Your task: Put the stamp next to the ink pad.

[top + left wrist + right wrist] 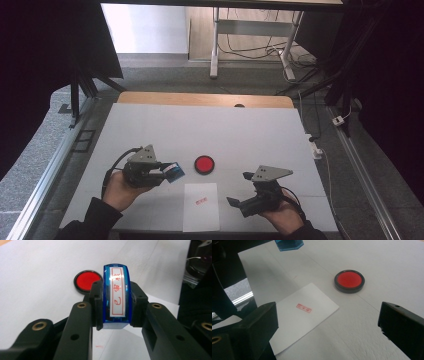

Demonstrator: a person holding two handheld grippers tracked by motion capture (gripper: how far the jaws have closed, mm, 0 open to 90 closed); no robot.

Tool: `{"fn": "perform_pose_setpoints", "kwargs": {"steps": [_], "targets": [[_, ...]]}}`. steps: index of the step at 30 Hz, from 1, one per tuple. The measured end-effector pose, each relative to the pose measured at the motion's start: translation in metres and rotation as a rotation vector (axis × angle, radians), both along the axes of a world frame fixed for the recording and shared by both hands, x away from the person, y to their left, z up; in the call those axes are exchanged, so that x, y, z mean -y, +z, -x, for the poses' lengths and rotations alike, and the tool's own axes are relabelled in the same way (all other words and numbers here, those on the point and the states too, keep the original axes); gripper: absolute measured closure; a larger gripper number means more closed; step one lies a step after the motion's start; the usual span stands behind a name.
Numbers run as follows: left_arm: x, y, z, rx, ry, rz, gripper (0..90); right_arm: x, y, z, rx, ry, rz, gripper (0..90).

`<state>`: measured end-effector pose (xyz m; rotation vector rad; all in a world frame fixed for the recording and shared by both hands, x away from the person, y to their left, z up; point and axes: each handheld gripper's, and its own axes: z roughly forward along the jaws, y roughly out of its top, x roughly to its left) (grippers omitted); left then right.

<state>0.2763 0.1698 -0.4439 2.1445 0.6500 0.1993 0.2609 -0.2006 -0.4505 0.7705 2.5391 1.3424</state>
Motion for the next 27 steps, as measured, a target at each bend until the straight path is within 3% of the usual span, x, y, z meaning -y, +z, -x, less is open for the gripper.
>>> {"fn": "perform_pose_setpoints", "kwargs": {"steps": [11, 27], "targets": [[-0.010, -0.013, -0.005, -0.028, 0.079, -0.050, 69.3, 0.018, 0.001, 0.009, 0.025, -0.075, 0.013, 0.0], [-0.014, -0.029, -0.011, -0.045, 0.130, -0.100, 69.2, 0.050, -0.003, 0.021, 0.032, -0.193, 0.056, 0.0]]}}
